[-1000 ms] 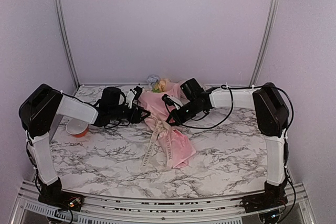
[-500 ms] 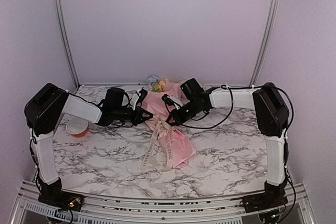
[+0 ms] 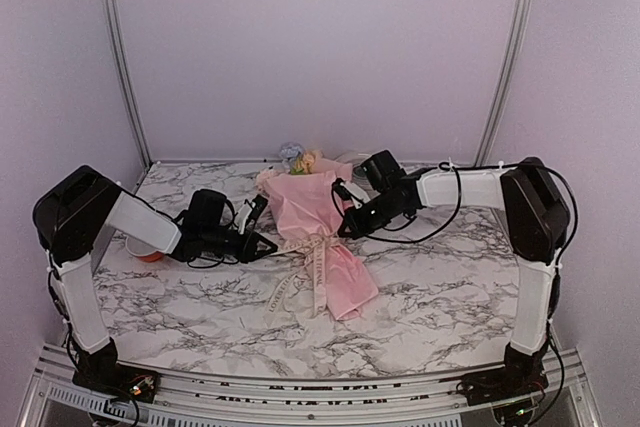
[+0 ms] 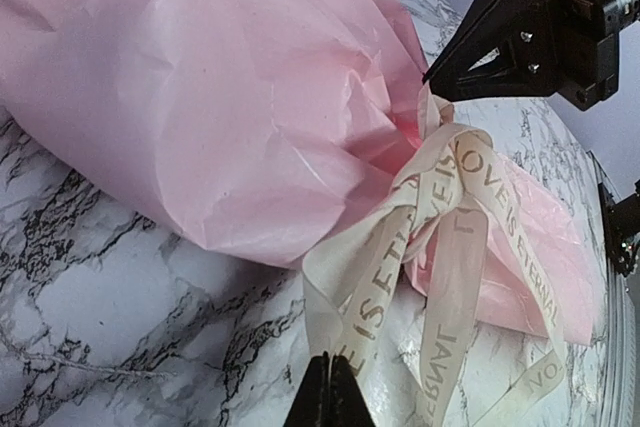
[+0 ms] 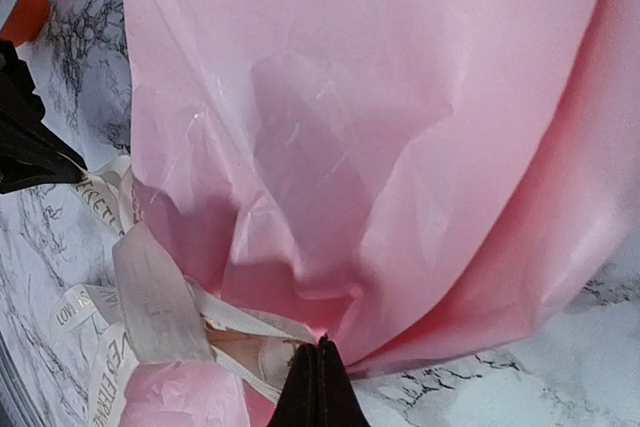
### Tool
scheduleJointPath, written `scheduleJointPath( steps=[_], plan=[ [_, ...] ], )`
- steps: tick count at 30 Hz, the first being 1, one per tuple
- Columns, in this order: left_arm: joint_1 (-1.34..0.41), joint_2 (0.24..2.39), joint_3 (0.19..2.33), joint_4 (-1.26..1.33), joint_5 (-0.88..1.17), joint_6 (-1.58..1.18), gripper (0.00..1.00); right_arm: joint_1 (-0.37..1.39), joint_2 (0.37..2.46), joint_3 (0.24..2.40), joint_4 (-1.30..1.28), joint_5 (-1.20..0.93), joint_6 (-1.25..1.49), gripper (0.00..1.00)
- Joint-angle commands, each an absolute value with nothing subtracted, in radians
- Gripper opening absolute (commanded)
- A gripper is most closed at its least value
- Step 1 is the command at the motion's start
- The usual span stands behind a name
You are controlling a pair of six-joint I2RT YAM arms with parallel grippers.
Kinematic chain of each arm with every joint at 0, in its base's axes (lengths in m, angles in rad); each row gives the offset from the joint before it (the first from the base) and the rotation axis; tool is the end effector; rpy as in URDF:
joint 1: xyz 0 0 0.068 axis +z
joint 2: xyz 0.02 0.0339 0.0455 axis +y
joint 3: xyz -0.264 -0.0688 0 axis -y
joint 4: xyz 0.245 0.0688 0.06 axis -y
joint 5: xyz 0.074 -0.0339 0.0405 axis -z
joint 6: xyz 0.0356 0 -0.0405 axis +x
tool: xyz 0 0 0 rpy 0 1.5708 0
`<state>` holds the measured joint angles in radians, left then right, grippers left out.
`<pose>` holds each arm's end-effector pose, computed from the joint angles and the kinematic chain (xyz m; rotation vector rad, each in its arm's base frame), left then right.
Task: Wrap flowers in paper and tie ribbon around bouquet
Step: Tie the half-tied ribbon around the folded bouquet.
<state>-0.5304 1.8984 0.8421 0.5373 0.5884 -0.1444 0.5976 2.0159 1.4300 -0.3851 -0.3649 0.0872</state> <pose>0.3072 -0.2031 0.1283 0.7737 2.0123 -1.0150 0.3496 0.2533 0.1778 -0.8013 2.4828 0.7231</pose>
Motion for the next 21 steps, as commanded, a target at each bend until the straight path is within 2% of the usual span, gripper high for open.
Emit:
scheduleJointPath(
  steps=[1,12,21],
  plan=[
    [-0.533,1.842,0.808,0.554,0.578,-0.176,0.0,0.588,1.943,1.417,-0.386,-0.276,0.117,0.0],
    [-0.531,1.835,0.763,0.553,0.546,-0.193,0.0,0.518,1.893,1.32,-0.441,-0.063,0.131,0.0],
    [-0.513,1.866,0.767,0.524,0.47,-0.216,0.0,0.455,1.887,1.214,-0.394,-0.112,0.153,0.0]
  ],
)
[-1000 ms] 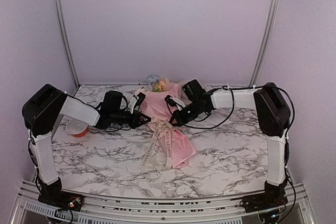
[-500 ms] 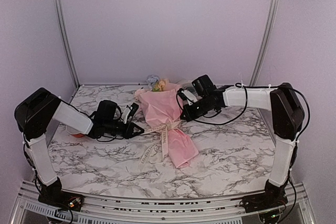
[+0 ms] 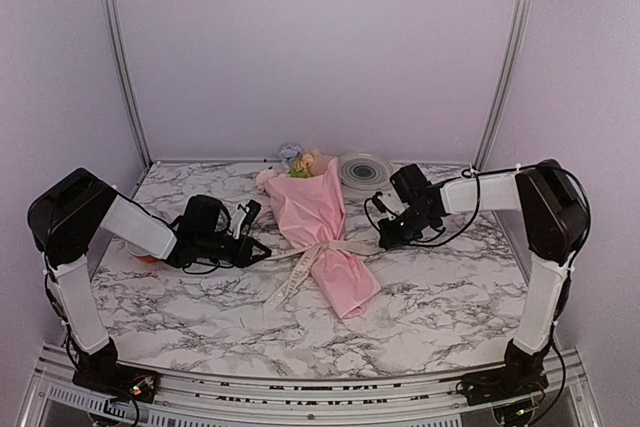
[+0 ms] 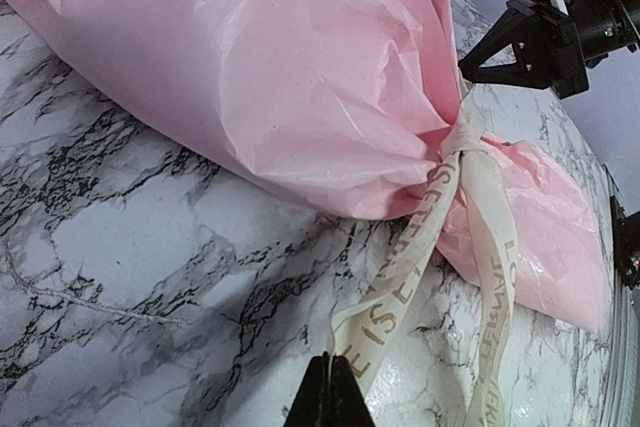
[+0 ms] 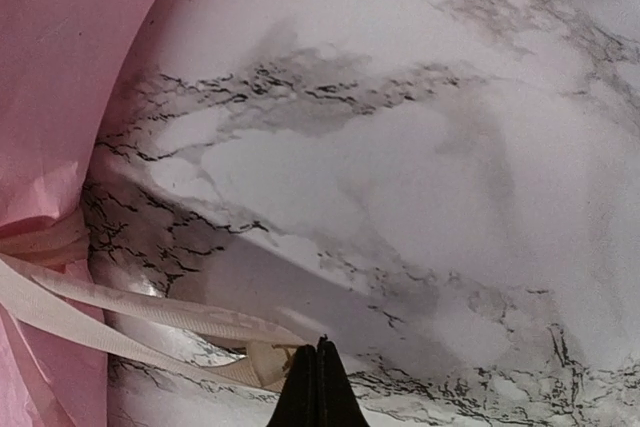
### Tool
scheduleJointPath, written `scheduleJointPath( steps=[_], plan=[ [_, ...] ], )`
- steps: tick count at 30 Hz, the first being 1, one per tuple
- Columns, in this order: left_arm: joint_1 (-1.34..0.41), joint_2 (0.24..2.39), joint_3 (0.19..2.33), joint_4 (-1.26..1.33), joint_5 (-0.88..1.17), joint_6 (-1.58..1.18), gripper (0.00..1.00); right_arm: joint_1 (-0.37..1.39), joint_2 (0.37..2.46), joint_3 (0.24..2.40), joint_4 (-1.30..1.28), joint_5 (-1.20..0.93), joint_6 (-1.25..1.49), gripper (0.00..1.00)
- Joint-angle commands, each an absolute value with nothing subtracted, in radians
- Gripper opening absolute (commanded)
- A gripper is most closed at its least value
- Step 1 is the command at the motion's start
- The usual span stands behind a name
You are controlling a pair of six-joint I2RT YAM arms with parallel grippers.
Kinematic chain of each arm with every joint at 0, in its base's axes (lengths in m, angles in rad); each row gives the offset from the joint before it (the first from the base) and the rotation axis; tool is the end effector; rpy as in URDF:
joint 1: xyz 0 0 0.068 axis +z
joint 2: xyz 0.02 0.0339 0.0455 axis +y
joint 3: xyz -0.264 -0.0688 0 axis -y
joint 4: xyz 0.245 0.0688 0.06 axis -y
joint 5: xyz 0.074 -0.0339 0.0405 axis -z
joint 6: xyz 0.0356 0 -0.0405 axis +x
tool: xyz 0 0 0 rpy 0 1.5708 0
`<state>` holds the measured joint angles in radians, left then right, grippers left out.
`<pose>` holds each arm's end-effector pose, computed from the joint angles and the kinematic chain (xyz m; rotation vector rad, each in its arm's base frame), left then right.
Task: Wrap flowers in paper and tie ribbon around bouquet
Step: Tie the half-tied ribbon around the folded bouquet.
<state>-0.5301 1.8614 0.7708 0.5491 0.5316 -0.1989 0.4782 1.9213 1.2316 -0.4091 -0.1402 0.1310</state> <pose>0.2943 -0.1934 0.1229 0.6849 2.0784 -0.9861 0.3417 0.1827 0.1545 -0.5128 2.6596 0.3767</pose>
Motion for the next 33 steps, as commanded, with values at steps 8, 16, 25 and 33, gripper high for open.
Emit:
scheduleJointPath(
  steps=[8,16,25,33],
  plan=[
    [-0.497,1.874,0.763,0.491,0.443,-0.208,0.0,0.39,1.88,1.142,-0.376,-0.102,0.156,0.0],
    [-0.478,1.857,0.75,0.462,0.404,-0.193,0.0,0.347,1.874,1.13,-0.394,-0.061,0.157,0.0],
    [-0.472,1.852,0.738,0.446,0.388,-0.184,0.0,0.332,1.877,1.087,-0.364,-0.123,0.18,0.0],
    [-0.457,1.831,0.707,0.431,0.364,-0.169,0.0,0.331,1.894,1.103,-0.389,-0.077,0.173,0.0]
  ],
)
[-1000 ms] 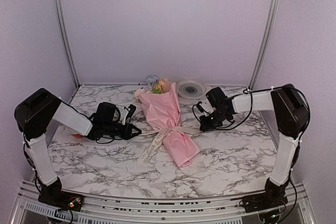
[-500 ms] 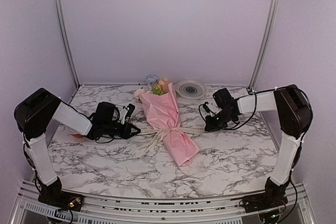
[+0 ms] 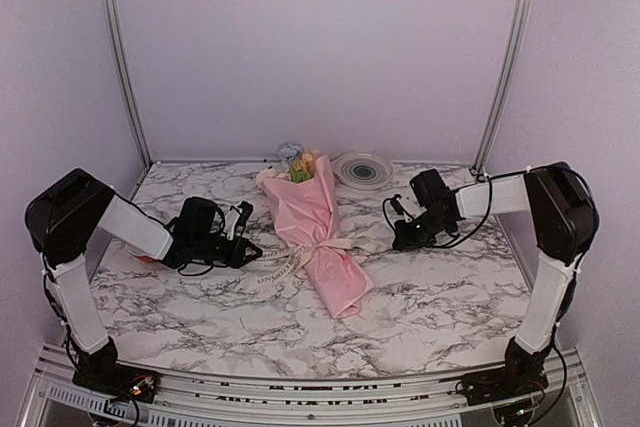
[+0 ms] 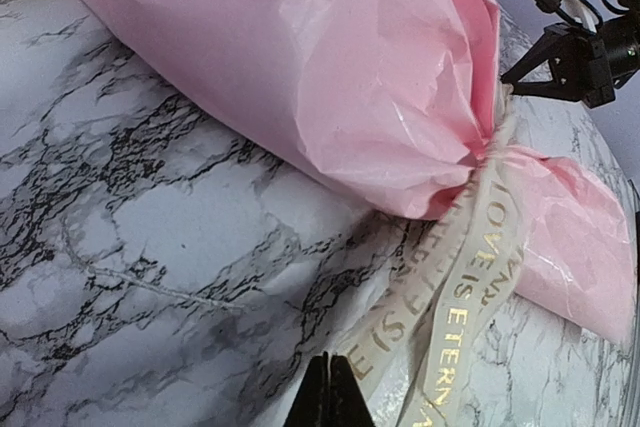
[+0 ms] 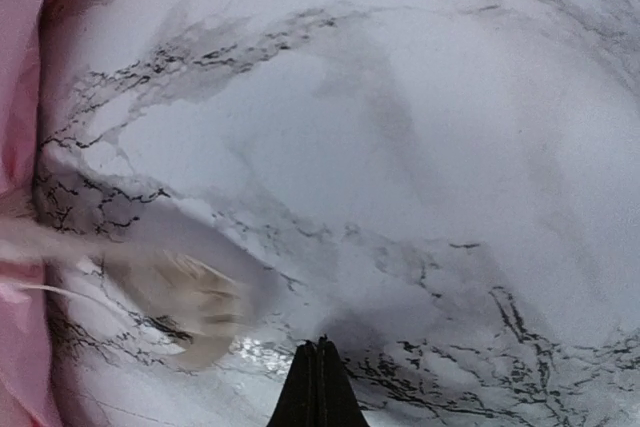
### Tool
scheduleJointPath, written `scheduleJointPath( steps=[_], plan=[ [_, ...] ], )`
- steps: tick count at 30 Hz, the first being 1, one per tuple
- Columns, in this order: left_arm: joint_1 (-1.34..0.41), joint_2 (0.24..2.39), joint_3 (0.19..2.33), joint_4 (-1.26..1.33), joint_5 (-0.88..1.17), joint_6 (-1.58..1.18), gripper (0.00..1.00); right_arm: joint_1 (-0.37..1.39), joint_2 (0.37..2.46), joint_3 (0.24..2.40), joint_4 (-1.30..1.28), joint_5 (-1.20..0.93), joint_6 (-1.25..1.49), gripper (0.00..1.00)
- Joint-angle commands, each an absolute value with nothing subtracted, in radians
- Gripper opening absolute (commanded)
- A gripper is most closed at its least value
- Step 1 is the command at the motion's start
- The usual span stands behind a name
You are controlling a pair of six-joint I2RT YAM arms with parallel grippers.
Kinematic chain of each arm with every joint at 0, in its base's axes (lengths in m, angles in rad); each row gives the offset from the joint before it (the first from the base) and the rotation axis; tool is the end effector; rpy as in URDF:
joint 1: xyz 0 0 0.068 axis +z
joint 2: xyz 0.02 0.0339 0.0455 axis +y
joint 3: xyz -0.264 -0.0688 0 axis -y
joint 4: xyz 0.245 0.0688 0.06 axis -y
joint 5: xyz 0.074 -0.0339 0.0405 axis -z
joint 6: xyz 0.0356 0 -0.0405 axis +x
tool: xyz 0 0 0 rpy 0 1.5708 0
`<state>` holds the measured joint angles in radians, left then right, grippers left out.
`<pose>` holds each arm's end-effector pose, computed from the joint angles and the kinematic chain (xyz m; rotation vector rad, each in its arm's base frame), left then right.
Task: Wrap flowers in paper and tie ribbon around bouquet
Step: Tie the half-tied ribbon around the folded bouquet, then reset both arms
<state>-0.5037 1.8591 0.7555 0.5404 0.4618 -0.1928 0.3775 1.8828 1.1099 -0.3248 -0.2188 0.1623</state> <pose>0.2976 -0.1821 0.1184 0.6177 2.1137 -0.8934 0.3391 0.1428 0.1398 -0.3619 2.6834 0.4605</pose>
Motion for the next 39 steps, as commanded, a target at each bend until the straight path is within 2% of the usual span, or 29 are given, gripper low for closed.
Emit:
scheduleJointPath(
  steps=[1,6,10,13,19,21,24,25,29,31,32,33,34,35,37,39],
  plan=[
    [-0.456,1.83,0.706,0.431,0.364,-0.169,0.0,0.331,1.896,1.102,-0.387,-0.084,0.174,0.0],
    [-0.449,1.825,0.702,0.427,0.377,-0.158,0.0,0.33,1.896,1.109,-0.386,-0.099,0.17,0.0],
    [-0.448,1.81,0.708,0.426,0.4,-0.156,0.0,0.343,1.891,1.133,-0.371,-0.2,0.133,0.0],
    [-0.448,1.802,0.713,0.427,0.395,-0.156,0.0,0.4,1.894,1.185,-0.376,-0.275,0.063,0.0],
    [-0.448,1.774,0.729,0.428,0.367,-0.165,0.0,0.514,1.941,1.342,-0.415,-0.256,0.042,0.01],
    [-0.449,1.749,0.728,0.428,0.329,-0.16,0.08,0.523,1.947,1.367,-0.406,-0.277,0.052,0.0],
    [-0.449,1.689,0.715,0.429,0.227,-0.158,0.37,0.525,1.938,1.386,-0.394,-0.293,0.055,0.0],
    [-0.448,1.659,0.71,0.431,0.191,-0.155,0.43,0.524,1.931,1.389,-0.391,-0.291,0.058,0.0],
    [-0.45,1.559,0.691,0.43,0.078,-0.138,0.49,0.465,1.872,1.362,-0.339,-0.238,0.118,0.03],
    [-0.45,1.518,0.68,0.423,0.029,-0.141,0.52,0.398,1.809,1.297,-0.27,-0.212,0.173,0.1],
    [-0.45,1.5,0.674,0.42,0.012,-0.145,0.54,0.365,1.769,1.253,-0.227,-0.201,0.198,0.2],
    [-0.45,1.481,0.665,0.419,-0.007,-0.149,0.59,0.331,1.723,1.205,-0.16,-0.178,0.225,0.34],
    [-0.45,1.464,0.655,0.419,-0.03,-0.151,0.68,0.304,1.676,1.154,-0.113,-0.142,0.237,0.47],
    [-0.45,1.447,0.643,0.419,-0.057,-0.152,0.77,0.277,1.627,1.106,-0.073,-0.079,0.243,0.57],
    [-0.45,1.422,0.622,0.417,-0.109,-0.145,0.95,0.232,1.544,1.019,-0.011,-0.003,0.246,0.66],
    [-0.45,1.403,0.602,0.414,-0.155,-0.137,0.99,0.184,1.481,0.941,0.025,0.05,0.257,0.69]
  ],
)
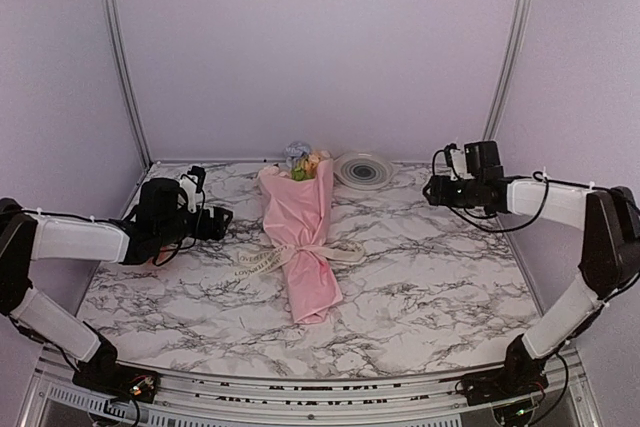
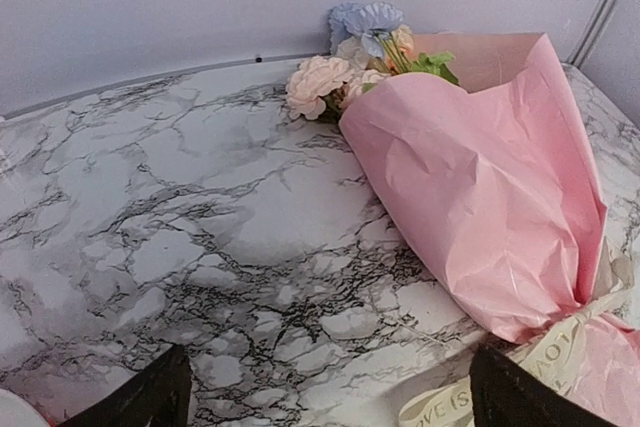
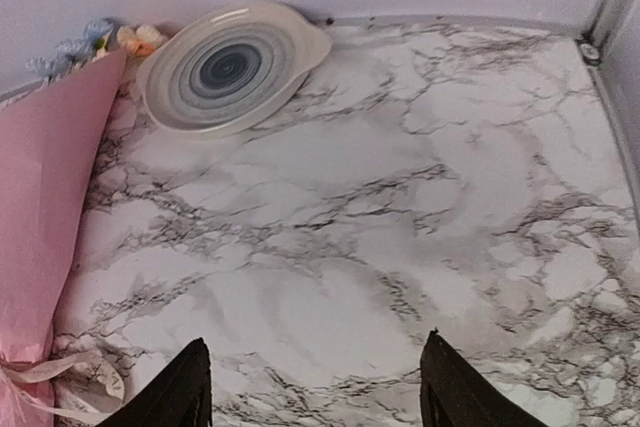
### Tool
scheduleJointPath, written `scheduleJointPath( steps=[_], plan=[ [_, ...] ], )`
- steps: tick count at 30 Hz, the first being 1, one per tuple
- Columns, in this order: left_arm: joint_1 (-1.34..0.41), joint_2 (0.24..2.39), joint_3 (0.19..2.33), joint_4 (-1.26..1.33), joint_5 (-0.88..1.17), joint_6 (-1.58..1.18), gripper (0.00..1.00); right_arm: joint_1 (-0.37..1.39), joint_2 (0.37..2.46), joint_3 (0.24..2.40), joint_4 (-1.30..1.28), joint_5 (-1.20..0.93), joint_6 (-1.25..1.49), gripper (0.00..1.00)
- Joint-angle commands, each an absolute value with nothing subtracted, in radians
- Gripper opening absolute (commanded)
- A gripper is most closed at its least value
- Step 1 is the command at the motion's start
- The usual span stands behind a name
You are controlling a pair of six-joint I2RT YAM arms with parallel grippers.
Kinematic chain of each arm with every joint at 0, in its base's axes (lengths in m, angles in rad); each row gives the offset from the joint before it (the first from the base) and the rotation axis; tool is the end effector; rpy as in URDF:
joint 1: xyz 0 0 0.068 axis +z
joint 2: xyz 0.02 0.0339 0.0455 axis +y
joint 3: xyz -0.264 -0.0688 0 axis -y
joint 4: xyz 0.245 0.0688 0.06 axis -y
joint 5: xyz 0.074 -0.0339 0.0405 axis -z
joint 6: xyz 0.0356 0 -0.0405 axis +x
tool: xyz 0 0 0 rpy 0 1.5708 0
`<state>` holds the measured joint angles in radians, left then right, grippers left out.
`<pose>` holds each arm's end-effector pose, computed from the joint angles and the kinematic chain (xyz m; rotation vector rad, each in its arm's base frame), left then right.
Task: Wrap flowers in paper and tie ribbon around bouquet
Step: Reset both arms
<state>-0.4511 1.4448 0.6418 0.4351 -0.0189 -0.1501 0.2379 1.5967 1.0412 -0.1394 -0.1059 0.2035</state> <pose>0.2725 -0.1312 0.2014 0.2810 1.9374 -0.3801 0.3399 0.0863 0.2291 -0.0960 2.2836 0.3524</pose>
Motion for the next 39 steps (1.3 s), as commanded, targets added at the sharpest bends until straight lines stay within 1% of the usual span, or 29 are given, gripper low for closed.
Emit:
scheduleJointPath(
  steps=[1,6,9,14,17,28,35,39],
  plan=[
    [-0.45,1.396,0.597,0.414,-0.181,-0.132,0.99,0.16,1.443,0.91,0.044,0.072,0.266,0.7],
    [-0.449,1.392,0.598,0.399,-0.374,-0.127,0.99,0.04,1.324,0.716,0.235,0.106,0.323,0.71],
    [-0.449,1.374,0.597,0.397,-0.407,-0.119,0.99,-0.01,1.273,0.628,0.324,0.146,0.341,0.71],
    [-0.447,1.322,0.582,0.396,-0.545,-0.042,0.99,-0.027,1.212,0.533,0.405,0.231,0.312,0.74],
    [-0.446,1.31,0.554,0.402,-0.641,-0.034,0.99,-0.028,1.197,0.509,0.419,0.216,0.278,0.77],
    [-0.434,1.242,0.478,0.46,-0.647,-0.004,0.99,-0.028,1.224,0.469,0.48,0.14,0.254,0.77],
    [-0.428,1.242,0.475,0.466,-0.655,0.003,0.99,-0.027,1.197,0.421,0.502,0.131,0.237,0.77],
    [-0.41,1.271,0.443,0.521,-0.703,0.028,0.99,-0.028,1.205,0.401,0.53,0.154,0.243,0.82]
  ],
)
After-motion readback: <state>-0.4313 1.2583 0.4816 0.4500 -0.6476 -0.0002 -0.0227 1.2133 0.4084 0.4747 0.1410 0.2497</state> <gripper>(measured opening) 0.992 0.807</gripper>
